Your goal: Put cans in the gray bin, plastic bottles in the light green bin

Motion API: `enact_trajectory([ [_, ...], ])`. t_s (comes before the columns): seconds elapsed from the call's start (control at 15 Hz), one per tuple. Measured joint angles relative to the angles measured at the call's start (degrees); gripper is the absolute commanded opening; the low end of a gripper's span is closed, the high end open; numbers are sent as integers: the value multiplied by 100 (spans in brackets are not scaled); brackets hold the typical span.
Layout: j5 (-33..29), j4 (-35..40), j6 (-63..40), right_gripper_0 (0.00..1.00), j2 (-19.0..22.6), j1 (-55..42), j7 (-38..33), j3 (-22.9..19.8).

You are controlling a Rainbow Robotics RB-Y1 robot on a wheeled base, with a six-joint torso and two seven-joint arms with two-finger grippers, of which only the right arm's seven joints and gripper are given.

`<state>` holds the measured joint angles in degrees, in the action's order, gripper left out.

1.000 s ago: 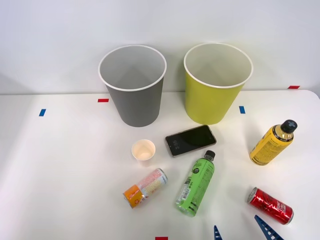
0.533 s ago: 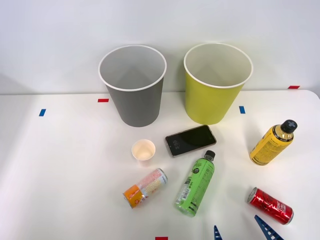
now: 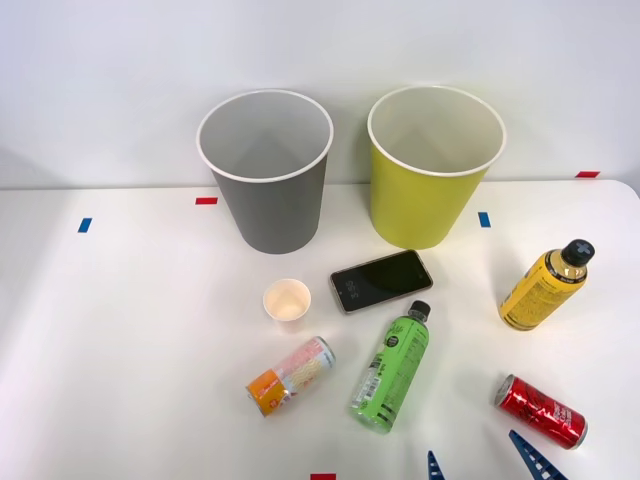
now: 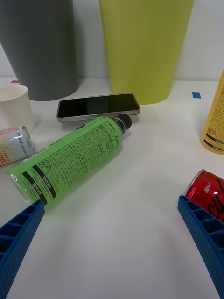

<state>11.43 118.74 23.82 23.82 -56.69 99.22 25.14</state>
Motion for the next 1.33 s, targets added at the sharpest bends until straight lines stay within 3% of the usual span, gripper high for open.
enact_trajectory([
  [0.67,0,-23,-13,100,-9,7,0,-1],
  [0.8,-3,-379,6,100,-84,69,-10,-25],
  [1.0,-355,-352,263,100,-88,77,39,-49],
  [1.33,-470,310,-506,100,578,62,22,-457],
])
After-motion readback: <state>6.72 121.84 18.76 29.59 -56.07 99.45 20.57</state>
